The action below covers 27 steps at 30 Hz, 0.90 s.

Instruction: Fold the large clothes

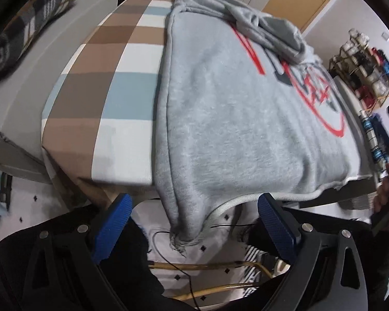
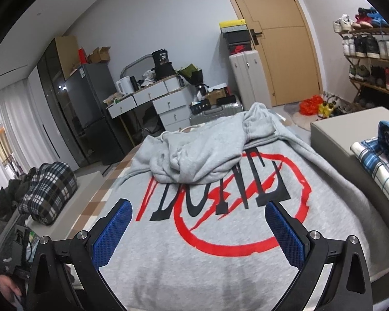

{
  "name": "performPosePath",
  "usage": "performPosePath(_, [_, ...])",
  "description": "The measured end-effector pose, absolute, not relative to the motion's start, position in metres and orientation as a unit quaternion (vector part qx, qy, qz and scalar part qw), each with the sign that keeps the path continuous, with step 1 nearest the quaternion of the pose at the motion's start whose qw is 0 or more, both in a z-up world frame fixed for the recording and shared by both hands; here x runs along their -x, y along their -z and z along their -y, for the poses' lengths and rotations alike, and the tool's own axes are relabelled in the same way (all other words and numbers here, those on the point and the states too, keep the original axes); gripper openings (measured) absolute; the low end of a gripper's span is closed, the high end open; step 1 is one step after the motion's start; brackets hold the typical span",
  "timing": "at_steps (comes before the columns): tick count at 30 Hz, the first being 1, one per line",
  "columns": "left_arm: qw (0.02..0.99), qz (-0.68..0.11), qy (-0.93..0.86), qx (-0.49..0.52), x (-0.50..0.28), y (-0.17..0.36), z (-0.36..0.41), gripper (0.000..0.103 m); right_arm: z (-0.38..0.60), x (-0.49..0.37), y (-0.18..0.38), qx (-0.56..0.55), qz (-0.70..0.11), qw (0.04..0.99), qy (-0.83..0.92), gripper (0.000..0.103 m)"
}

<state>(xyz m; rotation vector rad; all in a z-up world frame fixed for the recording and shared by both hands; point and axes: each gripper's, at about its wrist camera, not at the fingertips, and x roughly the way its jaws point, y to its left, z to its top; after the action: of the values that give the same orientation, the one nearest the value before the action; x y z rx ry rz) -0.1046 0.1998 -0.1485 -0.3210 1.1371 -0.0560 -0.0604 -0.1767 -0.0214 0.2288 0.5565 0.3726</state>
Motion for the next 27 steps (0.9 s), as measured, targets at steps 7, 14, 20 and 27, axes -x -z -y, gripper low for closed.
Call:
performPosePath(7, [0.834, -0.538, -0.005, 0.121, 0.102, 0.162, -0.191, 0.095, 0.175, 0.062, 0.021, -0.109, -0.274, 0.937, -0.185, 0.103])
performPosePath(14, [0.85, -0.52, -0.028, 0.082, 0.104, 0.164, -0.182, 0.095, 0.173, 0.06, 0.023, -0.109, -0.279, 0.936, -0.185, 0.103])
performPosePath(20, [0.846, -0.525, -0.029, 0.089, 0.1, 0.168, -0.189, 0.095, 0.173, 0.06, 0.023, -0.109, -0.28, 0.936, -0.184, 0.103])
performPosePath(27, [0.847, -0.518, -0.012, 0.113, 0.101, 0.166, -0.187, 0.094, 0.172, 0.06, 0.024, -0.103, -0.281, 0.936, -0.184, 0.103])
